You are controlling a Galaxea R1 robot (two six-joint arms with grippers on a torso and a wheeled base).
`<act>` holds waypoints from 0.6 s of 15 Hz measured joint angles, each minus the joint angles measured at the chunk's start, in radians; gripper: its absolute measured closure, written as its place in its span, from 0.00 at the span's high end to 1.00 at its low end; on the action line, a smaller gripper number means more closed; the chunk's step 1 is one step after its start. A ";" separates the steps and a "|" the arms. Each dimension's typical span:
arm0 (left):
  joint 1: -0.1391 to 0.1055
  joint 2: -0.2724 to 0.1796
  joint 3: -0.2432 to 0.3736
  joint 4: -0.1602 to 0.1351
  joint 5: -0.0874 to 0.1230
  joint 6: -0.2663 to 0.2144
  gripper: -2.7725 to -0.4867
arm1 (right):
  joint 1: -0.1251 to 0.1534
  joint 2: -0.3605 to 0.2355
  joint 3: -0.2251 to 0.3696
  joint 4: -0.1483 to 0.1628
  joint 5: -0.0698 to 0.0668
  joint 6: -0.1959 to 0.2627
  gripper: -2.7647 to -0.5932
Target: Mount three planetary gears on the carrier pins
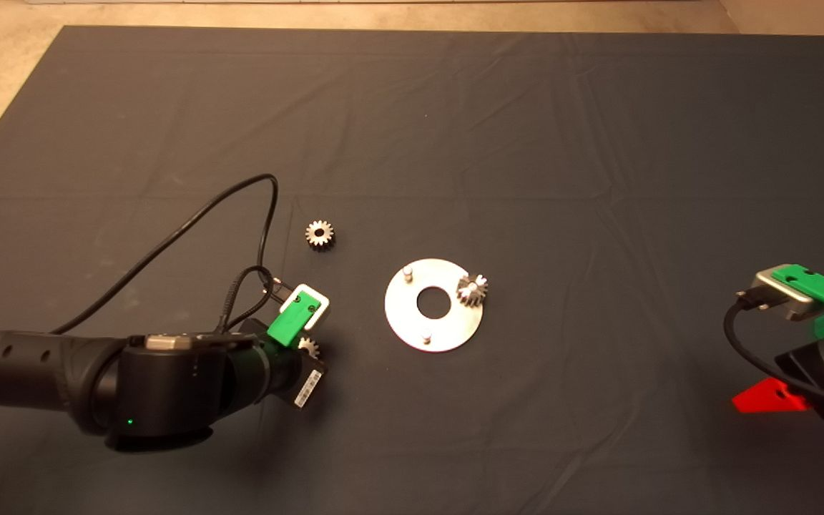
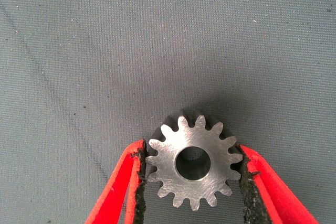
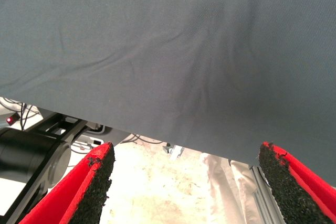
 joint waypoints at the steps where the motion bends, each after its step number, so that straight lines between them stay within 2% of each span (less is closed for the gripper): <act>1: 0.000 0.000 0.000 0.000 0.000 0.000 0.22 | 0.000 0.000 0.000 0.000 0.000 0.000 0.66; 9: 0.000 -0.009 0.013 0.000 0.001 0.000 0.17 | 0.000 -0.003 0.000 0.000 0.000 -0.007 0.66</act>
